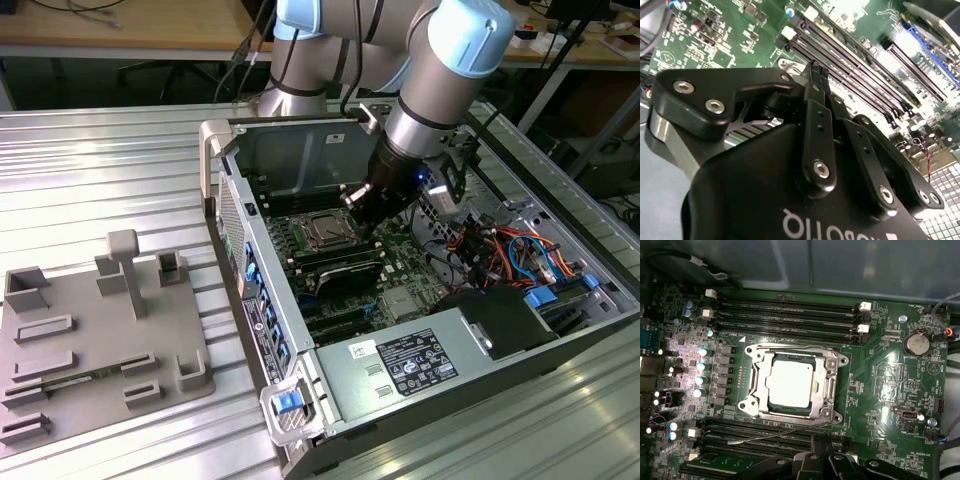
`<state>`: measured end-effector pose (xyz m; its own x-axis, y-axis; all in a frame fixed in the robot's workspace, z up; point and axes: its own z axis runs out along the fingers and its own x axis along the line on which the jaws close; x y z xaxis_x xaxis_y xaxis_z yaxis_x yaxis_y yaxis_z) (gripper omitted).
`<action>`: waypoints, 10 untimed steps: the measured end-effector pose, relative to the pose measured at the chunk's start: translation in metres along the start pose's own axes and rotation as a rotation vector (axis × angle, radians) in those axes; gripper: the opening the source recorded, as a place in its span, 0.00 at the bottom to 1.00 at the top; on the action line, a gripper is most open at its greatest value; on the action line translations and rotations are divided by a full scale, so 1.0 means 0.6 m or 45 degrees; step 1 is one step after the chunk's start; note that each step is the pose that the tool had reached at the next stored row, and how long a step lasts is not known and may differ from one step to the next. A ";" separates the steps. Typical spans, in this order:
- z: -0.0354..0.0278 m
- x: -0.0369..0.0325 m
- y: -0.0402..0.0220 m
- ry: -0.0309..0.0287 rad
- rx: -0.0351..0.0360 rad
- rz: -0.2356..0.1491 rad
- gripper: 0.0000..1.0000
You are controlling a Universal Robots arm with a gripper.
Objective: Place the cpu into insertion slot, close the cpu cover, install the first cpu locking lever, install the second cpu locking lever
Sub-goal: 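Install the second cpu locking lever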
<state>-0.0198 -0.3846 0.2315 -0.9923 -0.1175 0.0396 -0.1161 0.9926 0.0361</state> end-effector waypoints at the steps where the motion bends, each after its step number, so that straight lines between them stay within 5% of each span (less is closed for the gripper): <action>1: 0.000 0.002 0.000 -0.0002 -0.0003 0.011 0.11; 4: 0.001 0.005 0.000 -0.0016 -0.0016 0.047 0.11; 10: 0.004 0.036 0.005 -0.0018 -0.0018 0.048 0.11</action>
<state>-0.0415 -0.3843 0.2300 -0.9960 -0.0796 0.0395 -0.0782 0.9963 0.0360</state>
